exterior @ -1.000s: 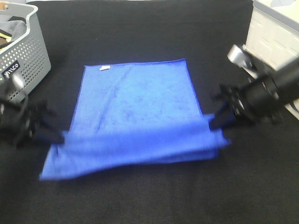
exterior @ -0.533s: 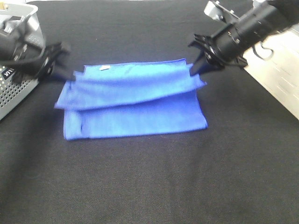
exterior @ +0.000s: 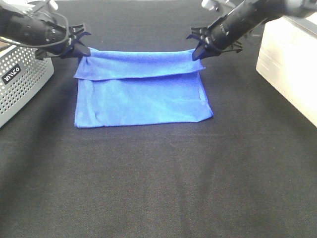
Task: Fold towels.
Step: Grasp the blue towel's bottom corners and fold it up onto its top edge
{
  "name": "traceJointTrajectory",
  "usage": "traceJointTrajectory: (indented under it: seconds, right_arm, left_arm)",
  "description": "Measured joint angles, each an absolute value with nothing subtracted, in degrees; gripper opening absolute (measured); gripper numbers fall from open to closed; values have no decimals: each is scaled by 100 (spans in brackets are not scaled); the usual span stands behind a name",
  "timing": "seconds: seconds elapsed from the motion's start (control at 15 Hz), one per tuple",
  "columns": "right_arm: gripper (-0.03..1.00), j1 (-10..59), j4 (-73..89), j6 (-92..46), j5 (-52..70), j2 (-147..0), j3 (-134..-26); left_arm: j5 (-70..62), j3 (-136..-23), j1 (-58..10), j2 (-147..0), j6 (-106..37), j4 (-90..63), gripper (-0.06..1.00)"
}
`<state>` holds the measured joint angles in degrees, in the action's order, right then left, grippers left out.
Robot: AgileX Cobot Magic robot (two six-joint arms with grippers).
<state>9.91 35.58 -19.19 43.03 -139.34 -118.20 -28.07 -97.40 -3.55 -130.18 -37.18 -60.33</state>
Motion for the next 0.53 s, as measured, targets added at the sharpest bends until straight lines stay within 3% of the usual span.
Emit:
traceJointTrajectory:
  seconds: [0.2, 0.27, 0.47, 0.53]
  right_arm:
    - [1, 991, 3478, -1919, 4045, -14651, -12468]
    - [8, 991, 3466, -1919, 3925, -14708, -12490]
    - [56, 991, 3466, -1919, 3879, -14719, -12594]
    - [66, 991, 3461, -1919, 4005, -14719, -12622]
  left_arm:
    - [-2710, -10668, -378, -13854, -3718, -6033, 2]
    - [-2704, -10754, -390, -13963, -3718, -6028, 7]
    - [-2739, -10800, -401, -14037, -3850, -6022, 52]
    - [-2853, -10800, -401, -14032, -3873, -6022, 65]
